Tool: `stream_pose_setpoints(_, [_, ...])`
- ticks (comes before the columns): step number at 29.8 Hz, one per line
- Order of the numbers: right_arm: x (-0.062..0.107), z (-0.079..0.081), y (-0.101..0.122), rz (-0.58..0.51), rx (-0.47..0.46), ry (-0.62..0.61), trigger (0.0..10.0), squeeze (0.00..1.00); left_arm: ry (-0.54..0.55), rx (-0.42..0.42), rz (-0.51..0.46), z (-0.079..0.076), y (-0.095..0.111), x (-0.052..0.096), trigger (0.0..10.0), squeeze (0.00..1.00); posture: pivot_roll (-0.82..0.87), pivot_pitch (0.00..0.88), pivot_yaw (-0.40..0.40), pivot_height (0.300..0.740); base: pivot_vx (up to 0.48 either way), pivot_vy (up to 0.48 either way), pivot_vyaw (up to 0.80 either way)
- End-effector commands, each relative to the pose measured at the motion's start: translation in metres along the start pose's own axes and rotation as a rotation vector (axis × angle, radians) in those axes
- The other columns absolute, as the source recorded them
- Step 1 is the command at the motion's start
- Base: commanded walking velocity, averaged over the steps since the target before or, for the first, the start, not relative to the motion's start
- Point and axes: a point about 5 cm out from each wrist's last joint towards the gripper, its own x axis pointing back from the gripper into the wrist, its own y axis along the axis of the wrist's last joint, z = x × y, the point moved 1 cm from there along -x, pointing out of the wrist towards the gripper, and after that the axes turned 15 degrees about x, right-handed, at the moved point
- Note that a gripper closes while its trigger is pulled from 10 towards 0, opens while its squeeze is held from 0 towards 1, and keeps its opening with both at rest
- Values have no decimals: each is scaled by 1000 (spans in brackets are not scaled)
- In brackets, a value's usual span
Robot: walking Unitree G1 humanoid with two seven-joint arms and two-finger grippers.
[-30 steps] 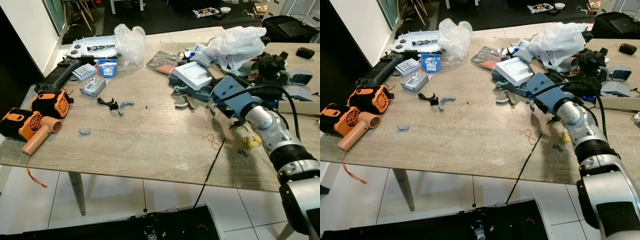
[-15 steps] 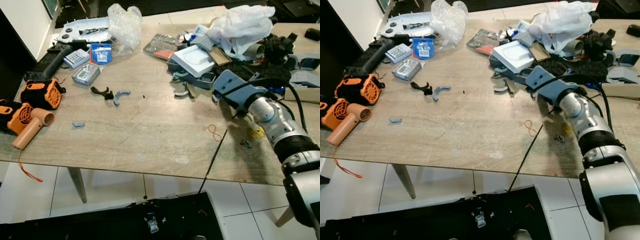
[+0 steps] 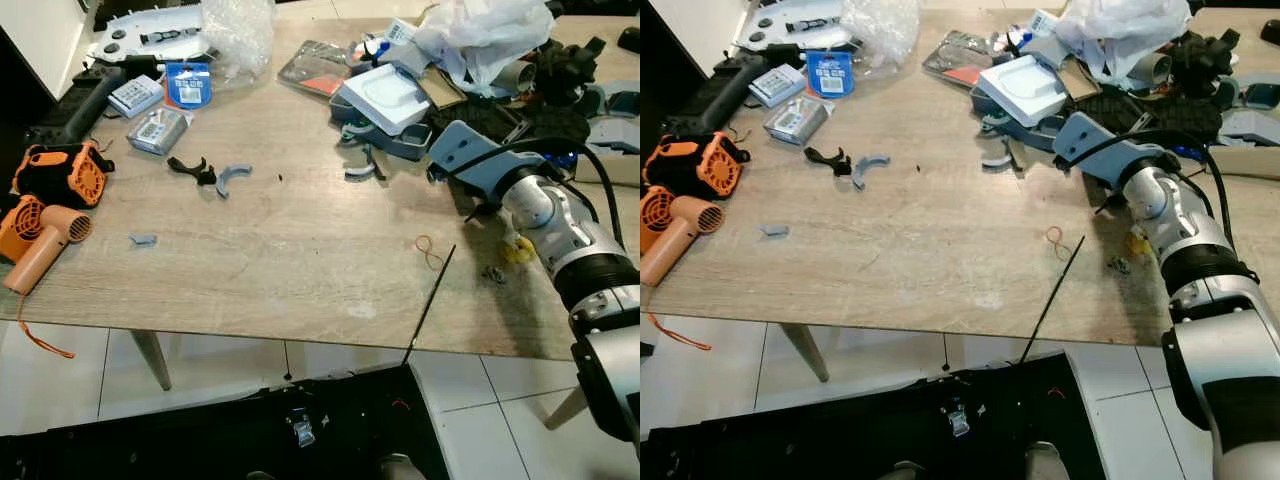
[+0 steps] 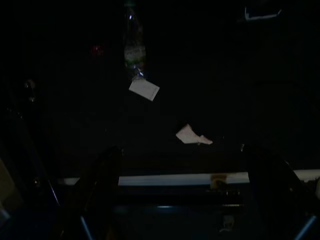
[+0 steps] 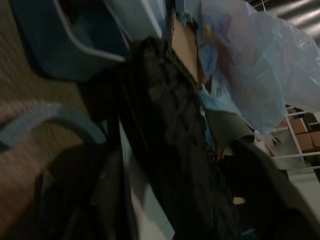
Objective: Picking trash to rubbish bin
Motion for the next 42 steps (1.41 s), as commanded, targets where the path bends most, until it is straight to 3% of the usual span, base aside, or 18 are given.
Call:
stream_pose_setpoints(1, [1,1,-5,21,21,10,0,0,45,16,46,14,-16,12,10000,0,86,521,112,740,0,0,0])
stream_pose_setpoints(6, [0,-13,-4,8,55,-41,0,0,38,19,44,11,-17,11,10000,0,80,529,107,740,0,0,0])
stream_pose_setpoints(14, [-1,-20,-2,-15,81,-75,0,0,31,18,40,9,-15,9,10000,0,74,526,105,740,0,0,0])
stream_pose_setpoints(20, [-2,-26,6,-73,27,-114,0,0,29,17,38,6,-12,6,10000,0,66,504,100,740,0,0,0])
stream_pose_setpoints(22, [-2,-37,13,-138,-96,-152,0,0,22,17,25,0,-6,0,10000,0,58,462,96,740,0,0,0])
stream_pose_setpoints(26, [-2,-43,17,-166,-154,-170,0,0,19,15,18,-3,-1,-4,10000,0,53,441,95,740,0,0,0])
stream_pose_setpoints(30, [1,-65,28,-278,-400,-258,0,0,18,10,-1,-11,15,-14,10000,0,35,341,89,740,0,0,0])
stream_pose_setpoints(35, [4,-77,31,-327,-492,-303,0,0,22,9,-18,-13,27,-19,10000,0,23,288,87,740,0,0,0])
stream_pose_setpoints(36, [7,-90,32,-377,-614,-336,0,0,27,16,-42,-16,39,-23,10000,0,15,256,84,740,0,0,0])
stream_pose_setpoints(39, [9,-93,32,-420,-733,-320,0,0,33,24,-54,-19,46,-26,10000,0,7,230,79,740,0,0,0])
stream_pose_setpoints(42, [11,-93,30,-435,-772,-309,0,0,39,34,-52,-20,47,-27,10000,0,0,212,75,740,0,0,0])
